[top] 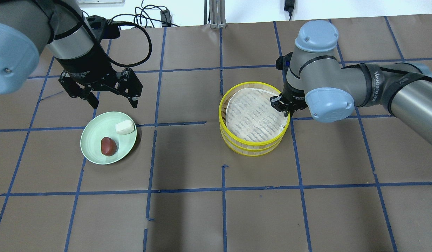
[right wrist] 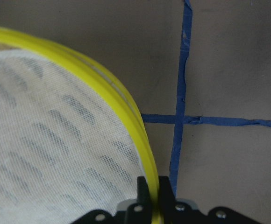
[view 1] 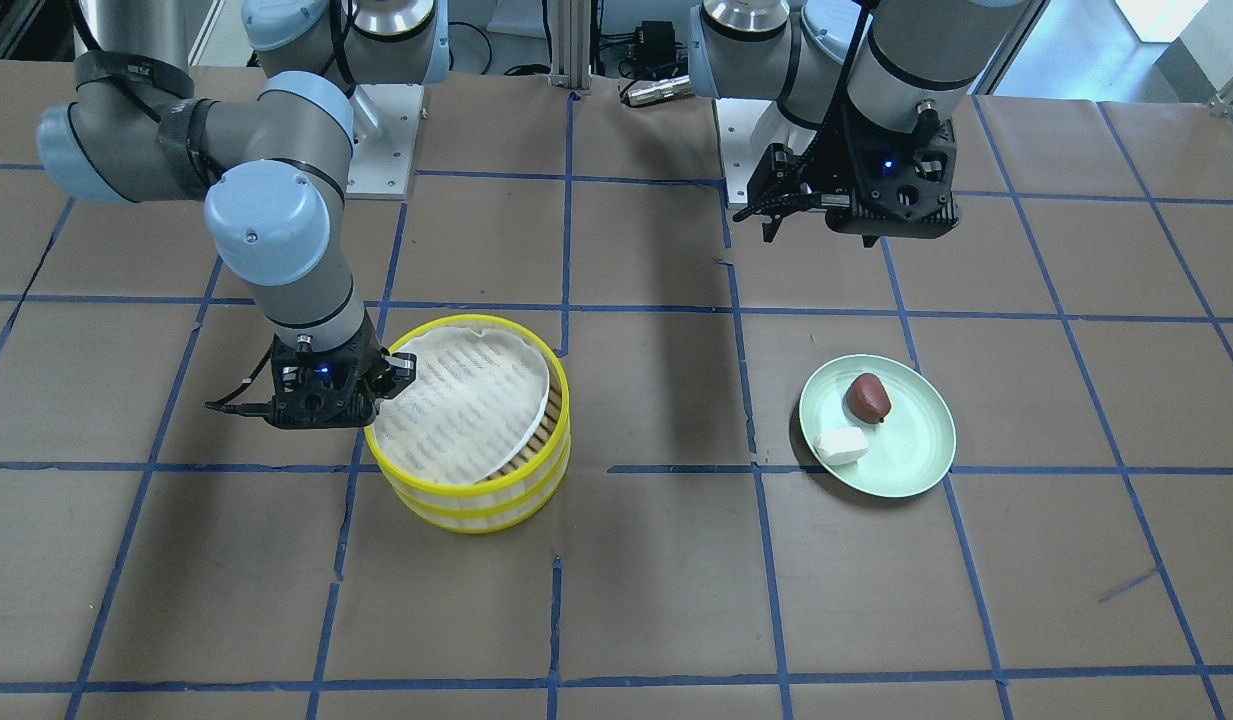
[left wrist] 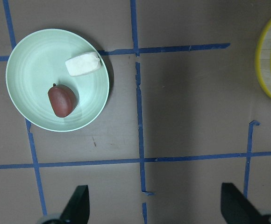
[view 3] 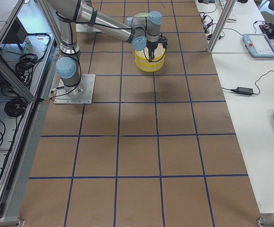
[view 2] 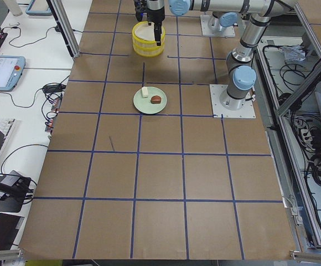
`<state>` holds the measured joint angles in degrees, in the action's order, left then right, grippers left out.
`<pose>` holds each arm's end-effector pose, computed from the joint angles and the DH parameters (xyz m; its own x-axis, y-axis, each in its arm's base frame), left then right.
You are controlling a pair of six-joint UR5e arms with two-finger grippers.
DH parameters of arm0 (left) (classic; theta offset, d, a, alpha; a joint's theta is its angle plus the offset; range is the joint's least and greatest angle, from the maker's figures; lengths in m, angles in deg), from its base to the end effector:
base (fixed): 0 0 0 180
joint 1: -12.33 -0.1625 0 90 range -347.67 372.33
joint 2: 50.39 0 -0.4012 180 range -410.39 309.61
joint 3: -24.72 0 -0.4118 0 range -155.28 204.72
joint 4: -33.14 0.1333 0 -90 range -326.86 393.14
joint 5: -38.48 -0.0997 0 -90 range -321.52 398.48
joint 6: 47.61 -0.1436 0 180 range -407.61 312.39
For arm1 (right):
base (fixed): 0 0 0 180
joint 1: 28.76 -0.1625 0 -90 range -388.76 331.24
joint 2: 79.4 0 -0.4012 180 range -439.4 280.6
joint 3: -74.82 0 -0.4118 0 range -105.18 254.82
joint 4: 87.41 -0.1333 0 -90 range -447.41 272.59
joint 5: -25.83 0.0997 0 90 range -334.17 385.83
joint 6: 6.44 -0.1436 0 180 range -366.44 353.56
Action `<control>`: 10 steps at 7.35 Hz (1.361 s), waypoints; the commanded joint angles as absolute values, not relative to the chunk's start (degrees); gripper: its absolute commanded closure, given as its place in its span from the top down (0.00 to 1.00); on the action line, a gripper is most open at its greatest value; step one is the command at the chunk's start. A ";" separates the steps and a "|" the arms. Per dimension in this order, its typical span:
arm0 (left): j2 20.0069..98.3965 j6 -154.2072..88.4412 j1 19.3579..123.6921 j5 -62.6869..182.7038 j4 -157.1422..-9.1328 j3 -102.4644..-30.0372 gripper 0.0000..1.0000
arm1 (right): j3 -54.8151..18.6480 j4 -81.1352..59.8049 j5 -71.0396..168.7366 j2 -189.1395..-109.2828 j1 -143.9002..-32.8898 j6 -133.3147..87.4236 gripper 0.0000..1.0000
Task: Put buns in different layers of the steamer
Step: 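Lift the top tier with the right gripper while the left descends to the bun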
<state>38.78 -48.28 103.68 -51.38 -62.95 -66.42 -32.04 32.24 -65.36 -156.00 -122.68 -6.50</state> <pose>-0.1451 -0.4858 0.4076 -0.9994 0.0349 0.0037 0.0351 0.9932 0.1114 0.1674 -0.5366 0.2006 -0.9975 -0.0675 0.0208 -0.0673 0.9977 0.0106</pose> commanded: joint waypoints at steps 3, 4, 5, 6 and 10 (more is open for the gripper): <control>38.82 -48.13 103.82 -51.70 -62.83 -66.51 1.00 | -29.35 31.16 -65.76 -157.79 -122.28 -6.27 0.05; 38.56 -48.75 103.21 -51.87 -62.92 -66.77 1.00 | -26.46 27.15 -65.84 -159.46 -121.50 -5.92 0.05; 39.60 -52.41 101.47 -53.53 -62.75 -67.47 1.00 | -23.47 22.41 -65.58 -161.39 -119.40 -4.70 0.06; 42.74 -57.49 97.19 -56.94 -60.66 -68.09 1.00 | -20.65 17.14 -65.49 -163.15 -116.51 -1.90 0.07; 55.55 -68.35 88.88 -59.27 -37.79 -75.99 0.97 | -17.37 5.06 -67.34 -171.42 -109.89 3.84 0.09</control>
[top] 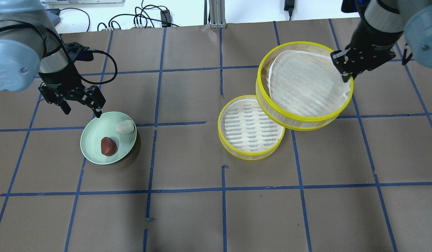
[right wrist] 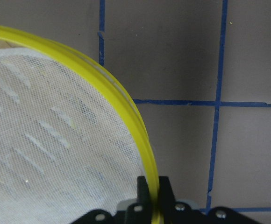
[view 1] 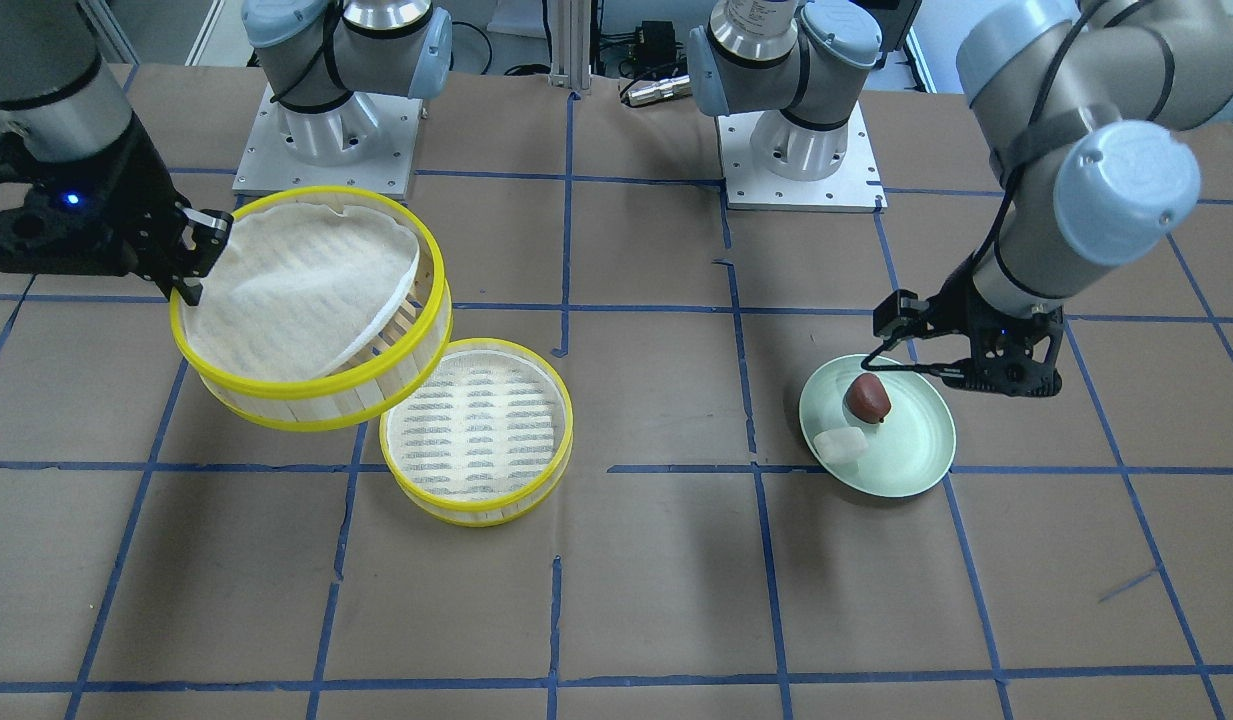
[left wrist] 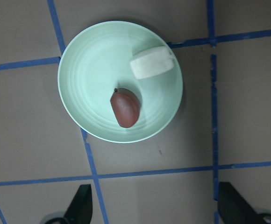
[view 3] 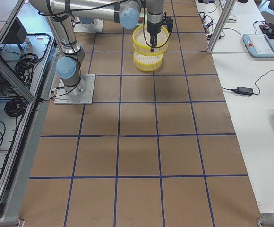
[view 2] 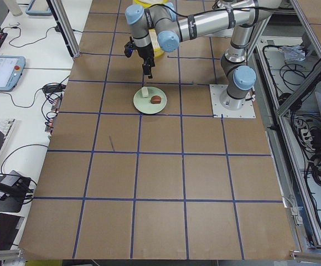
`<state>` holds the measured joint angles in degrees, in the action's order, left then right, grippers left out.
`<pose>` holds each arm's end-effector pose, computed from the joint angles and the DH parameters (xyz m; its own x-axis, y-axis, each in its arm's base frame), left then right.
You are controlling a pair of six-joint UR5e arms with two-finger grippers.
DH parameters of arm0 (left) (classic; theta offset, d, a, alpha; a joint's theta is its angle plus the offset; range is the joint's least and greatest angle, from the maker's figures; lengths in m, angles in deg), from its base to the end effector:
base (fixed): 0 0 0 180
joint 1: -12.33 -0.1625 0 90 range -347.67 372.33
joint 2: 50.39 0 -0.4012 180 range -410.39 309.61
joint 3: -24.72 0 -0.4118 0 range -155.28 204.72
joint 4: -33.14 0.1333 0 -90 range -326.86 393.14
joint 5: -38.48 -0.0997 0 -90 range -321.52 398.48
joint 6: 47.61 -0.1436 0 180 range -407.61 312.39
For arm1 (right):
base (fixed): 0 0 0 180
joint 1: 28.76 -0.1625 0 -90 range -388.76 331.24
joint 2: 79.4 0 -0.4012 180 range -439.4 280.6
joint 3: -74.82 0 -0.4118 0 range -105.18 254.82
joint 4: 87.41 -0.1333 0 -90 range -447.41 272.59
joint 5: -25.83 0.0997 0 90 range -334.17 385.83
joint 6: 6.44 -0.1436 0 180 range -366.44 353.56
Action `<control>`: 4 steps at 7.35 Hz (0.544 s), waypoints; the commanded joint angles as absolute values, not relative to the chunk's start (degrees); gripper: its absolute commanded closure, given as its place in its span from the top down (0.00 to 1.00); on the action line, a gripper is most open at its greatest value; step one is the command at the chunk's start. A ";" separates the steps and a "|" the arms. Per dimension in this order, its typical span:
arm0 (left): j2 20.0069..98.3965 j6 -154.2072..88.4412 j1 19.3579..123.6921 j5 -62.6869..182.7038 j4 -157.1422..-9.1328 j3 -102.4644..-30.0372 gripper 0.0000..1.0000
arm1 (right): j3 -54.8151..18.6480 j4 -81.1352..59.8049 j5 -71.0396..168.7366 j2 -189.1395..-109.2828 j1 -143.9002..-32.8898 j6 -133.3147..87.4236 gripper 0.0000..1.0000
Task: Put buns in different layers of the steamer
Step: 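Lift the top tier with the right gripper while the left descends to the bun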
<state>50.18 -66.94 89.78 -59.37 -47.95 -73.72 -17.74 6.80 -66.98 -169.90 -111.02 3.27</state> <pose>0.0055 -0.5480 0.2652 -0.9882 0.1370 -0.0688 0.1199 0.9703 0.2100 0.0560 -0.5254 0.4093 -0.9980 -0.0326 0.0546 -0.0342 0.9990 -0.0287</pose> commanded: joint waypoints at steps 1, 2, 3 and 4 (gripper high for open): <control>58.04 -69.05 88.71 -55.60 -34.65 -75.83 0.98 | -17.37 3.57 -67.60 -171.51 -109.89 3.84 0.08; 58.59 -70.45 87.84 -48.96 -34.71 -76.26 0.99 | -17.37 3.29 -67.43 -172.47 -110.32 3.66 0.08; 58.68 -74.29 87.31 -48.11 -35.32 -76.35 0.99 | -17.11 3.20 -67.60 -172.39 -109.98 3.75 0.08; 59.72 -74.59 87.30 -47.31 -35.41 -77.05 0.99 | -17.02 3.12 -67.60 -172.48 -110.32 3.75 0.08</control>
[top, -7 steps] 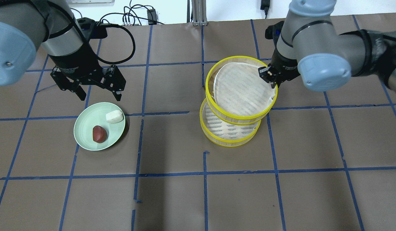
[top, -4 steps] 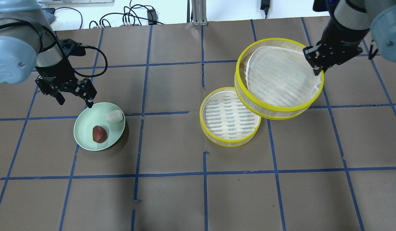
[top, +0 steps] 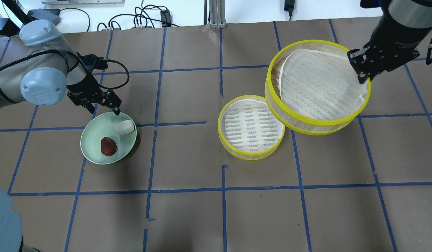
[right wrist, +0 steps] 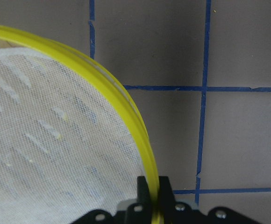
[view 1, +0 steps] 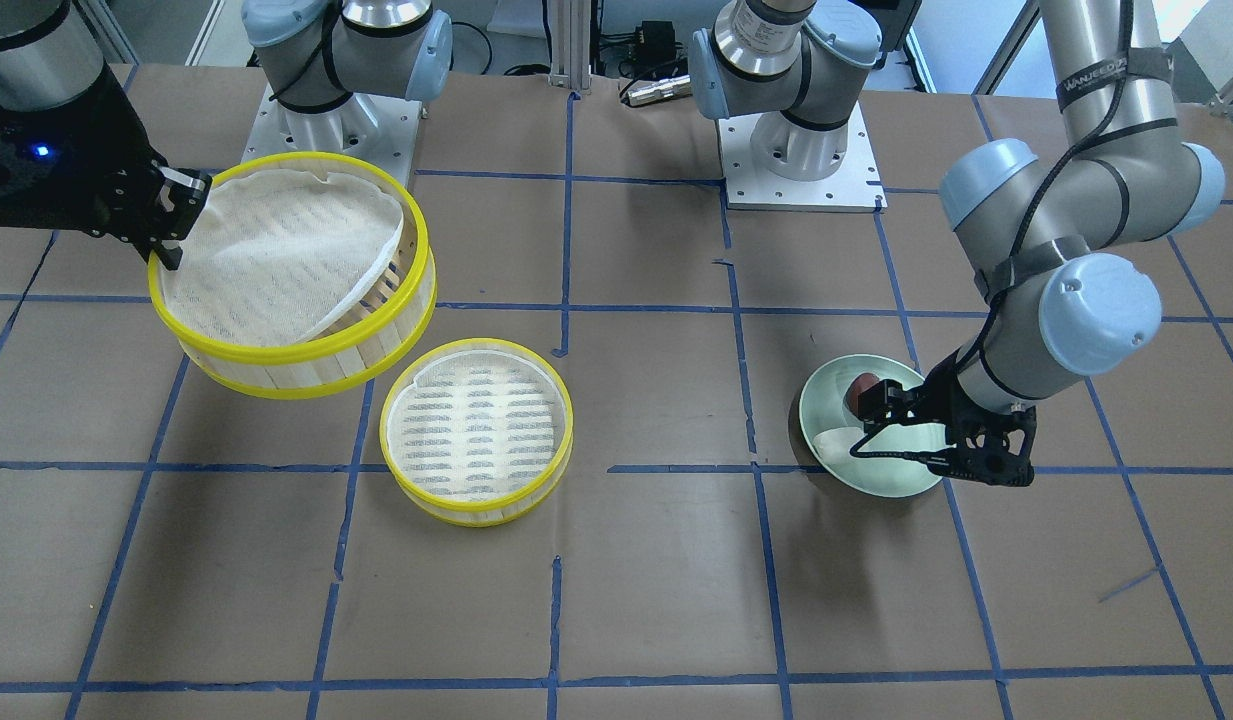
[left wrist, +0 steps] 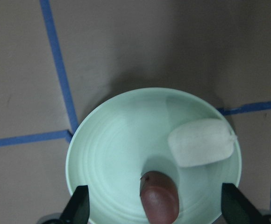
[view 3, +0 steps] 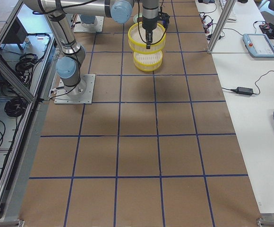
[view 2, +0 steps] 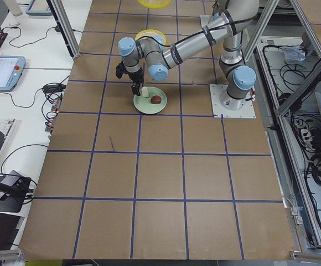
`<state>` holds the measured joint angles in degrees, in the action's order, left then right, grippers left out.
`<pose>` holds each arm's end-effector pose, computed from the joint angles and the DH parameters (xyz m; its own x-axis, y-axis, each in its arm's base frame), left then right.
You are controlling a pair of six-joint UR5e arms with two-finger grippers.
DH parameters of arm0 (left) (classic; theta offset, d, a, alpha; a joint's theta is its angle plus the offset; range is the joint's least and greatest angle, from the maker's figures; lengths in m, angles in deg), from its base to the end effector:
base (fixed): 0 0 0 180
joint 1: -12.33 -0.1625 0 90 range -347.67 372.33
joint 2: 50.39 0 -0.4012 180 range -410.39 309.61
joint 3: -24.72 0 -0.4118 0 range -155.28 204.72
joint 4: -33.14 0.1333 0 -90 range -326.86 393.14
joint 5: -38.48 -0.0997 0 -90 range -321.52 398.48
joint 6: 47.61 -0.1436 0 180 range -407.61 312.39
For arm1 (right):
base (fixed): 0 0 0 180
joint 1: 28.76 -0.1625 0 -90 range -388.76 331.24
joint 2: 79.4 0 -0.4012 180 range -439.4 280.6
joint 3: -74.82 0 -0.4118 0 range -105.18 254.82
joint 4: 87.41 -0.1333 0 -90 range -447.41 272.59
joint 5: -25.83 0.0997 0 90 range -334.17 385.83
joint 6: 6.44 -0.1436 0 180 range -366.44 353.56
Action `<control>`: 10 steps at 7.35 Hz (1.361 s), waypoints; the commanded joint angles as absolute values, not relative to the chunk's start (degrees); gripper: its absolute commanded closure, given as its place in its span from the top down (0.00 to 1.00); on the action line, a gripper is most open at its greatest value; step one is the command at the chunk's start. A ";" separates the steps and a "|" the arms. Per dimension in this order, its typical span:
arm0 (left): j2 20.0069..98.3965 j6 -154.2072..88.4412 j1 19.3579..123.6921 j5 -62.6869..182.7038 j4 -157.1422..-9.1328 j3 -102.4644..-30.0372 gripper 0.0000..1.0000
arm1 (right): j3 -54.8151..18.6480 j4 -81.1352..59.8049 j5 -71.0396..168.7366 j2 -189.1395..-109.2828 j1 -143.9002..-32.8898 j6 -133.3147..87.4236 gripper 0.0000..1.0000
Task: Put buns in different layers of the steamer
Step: 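Lift the top tier with the right gripper while the left descends to the bun, then grasp the white bun on the plate with the left gripper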
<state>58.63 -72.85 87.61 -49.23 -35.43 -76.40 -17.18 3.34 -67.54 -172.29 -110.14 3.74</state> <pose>0.0088 -0.5805 0.1781 -0.9799 0.1727 0.1003 0.1842 0.9755 0.1201 0.0492 -0.5084 0.4291 -0.9977 -0.0258 0.0629 -0.0269 0.9995 -0.0178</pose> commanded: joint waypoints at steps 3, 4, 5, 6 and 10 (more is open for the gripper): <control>60.87 -75.21 87.30 -43.70 -34.53 -80.13 0.98 | -17.46 3.47 -70.59 -172.04 -107.45 9.17 0.09; 61.83 -75.65 87.30 -44.22 -33.66 -79.79 0.98 | -17.37 3.38 -69.72 -172.30 -104.99 9.46 0.09; 62.02 -76.61 87.21 -44.66 -33.31 -79.26 0.98 | -17.37 3.29 -69.80 -172.39 -105.23 9.38 0.09; 62.02 -76.44 87.21 -44.32 -33.22 -79.95 0.96 | -17.37 3.38 -69.71 -172.39 -105.14 9.38 0.09; 62.28 -75.48 87.30 -43.36 -34.09 -80.75 0.88 | -17.37 3.20 -69.80 -172.39 -104.97 9.37 0.09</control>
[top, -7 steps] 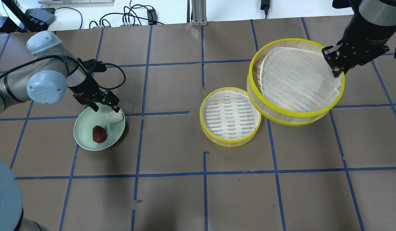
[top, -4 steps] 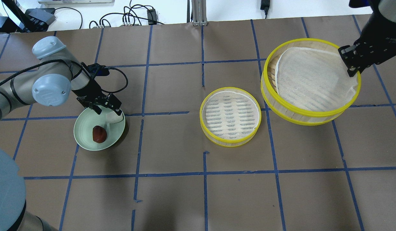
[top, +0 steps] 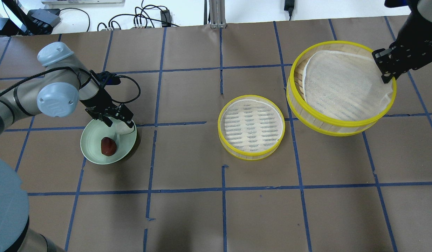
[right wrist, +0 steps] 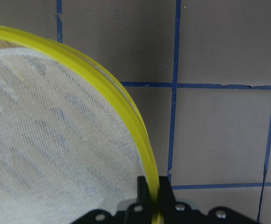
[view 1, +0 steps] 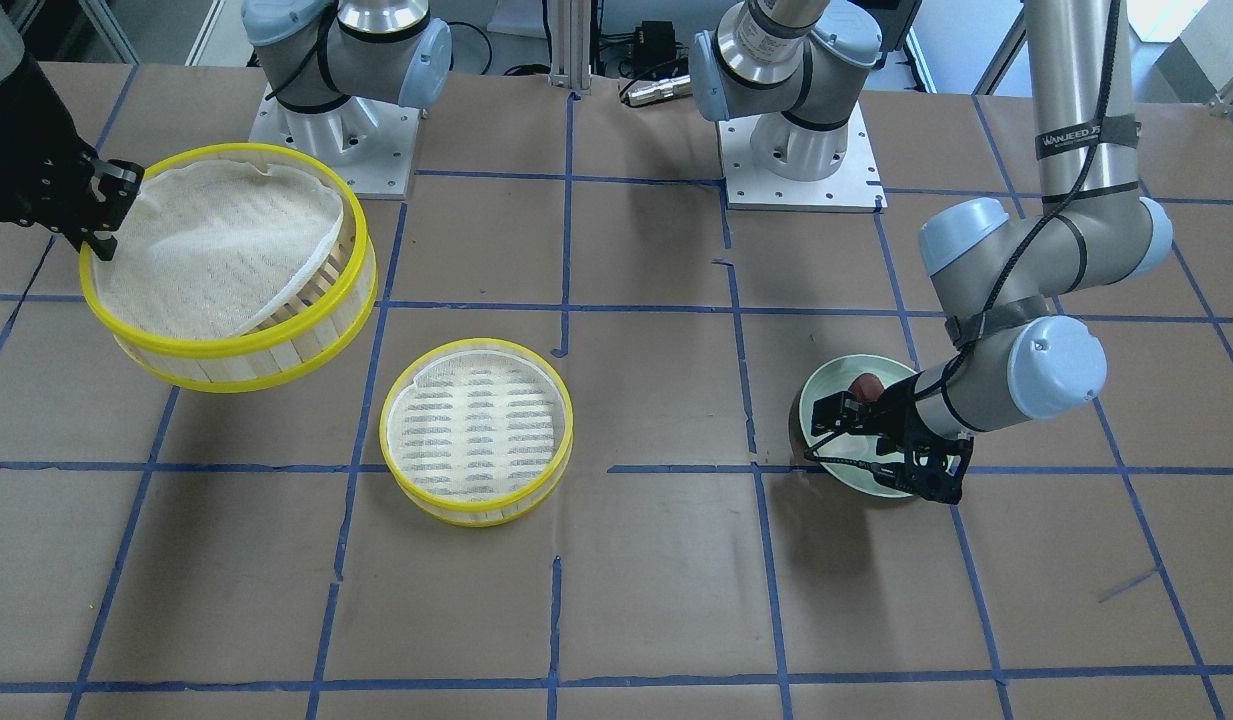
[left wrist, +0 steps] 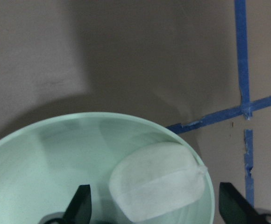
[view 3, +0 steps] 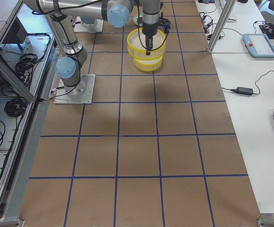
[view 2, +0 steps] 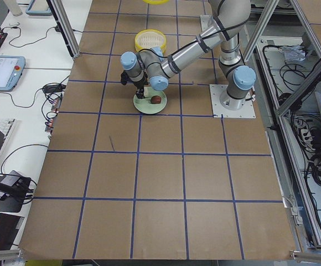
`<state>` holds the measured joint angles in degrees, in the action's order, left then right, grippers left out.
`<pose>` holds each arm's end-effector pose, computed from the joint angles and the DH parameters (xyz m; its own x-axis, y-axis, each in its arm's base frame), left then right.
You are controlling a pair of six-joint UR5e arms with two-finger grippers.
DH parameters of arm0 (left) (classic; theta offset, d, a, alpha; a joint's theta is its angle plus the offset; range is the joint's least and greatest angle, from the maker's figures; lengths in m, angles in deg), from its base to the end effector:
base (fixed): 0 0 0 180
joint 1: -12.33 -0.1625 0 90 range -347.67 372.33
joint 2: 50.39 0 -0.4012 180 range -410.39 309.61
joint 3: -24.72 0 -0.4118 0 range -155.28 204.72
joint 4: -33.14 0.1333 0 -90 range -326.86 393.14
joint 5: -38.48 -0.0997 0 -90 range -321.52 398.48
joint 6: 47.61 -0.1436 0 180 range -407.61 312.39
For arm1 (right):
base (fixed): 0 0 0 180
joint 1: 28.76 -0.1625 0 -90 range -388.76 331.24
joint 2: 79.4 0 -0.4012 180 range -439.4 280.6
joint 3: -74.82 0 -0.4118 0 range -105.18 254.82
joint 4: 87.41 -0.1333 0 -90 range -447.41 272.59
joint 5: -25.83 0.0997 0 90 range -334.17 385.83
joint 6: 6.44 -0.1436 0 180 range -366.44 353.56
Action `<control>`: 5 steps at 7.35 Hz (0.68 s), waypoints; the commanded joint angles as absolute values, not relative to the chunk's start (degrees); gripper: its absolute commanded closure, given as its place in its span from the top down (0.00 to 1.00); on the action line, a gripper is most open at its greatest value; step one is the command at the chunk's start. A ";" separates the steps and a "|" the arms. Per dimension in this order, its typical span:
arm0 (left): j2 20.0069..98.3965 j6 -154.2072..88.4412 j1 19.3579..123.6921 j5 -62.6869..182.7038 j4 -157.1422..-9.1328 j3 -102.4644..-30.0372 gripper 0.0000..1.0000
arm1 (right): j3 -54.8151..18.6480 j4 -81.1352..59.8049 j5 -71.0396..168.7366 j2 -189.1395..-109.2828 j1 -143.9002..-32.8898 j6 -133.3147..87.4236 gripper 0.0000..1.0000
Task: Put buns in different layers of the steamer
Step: 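Grasp the white bun on the plate with the left gripper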
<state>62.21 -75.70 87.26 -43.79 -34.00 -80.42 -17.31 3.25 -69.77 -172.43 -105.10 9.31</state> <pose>-0.0071 -0.5608 0.1177 -0.9545 0.1827 0.2356 0.2246 0.9603 0.1653 -0.0008 -0.5083 0.4295 -0.9942 -0.0350 0.1013 -0.0351 0.9994 0.0003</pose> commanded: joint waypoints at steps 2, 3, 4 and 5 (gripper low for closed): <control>62.28 -75.56 87.30 -44.05 -33.92 -80.66 0.51 | -17.37 3.20 -69.97 -172.30 -104.70 9.38 0.09; 62.28 -75.56 87.30 -44.05 -33.83 -80.66 0.41 | -17.37 3.29 -69.89 -172.30 -104.61 9.38 0.09; 62.28 -75.74 87.30 -44.66 -33.74 -80.58 0.32 | -17.37 3.38 -69.89 -172.39 -104.70 9.38 0.09; 62.20 -75.83 87.30 -44.84 -33.74 -80.49 0.23 | -17.37 3.29 -69.89 -172.30 -104.70 9.29 0.09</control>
<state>62.27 -75.70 87.30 -44.48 -33.79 -80.59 -17.37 3.32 -69.90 -172.34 -104.70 9.36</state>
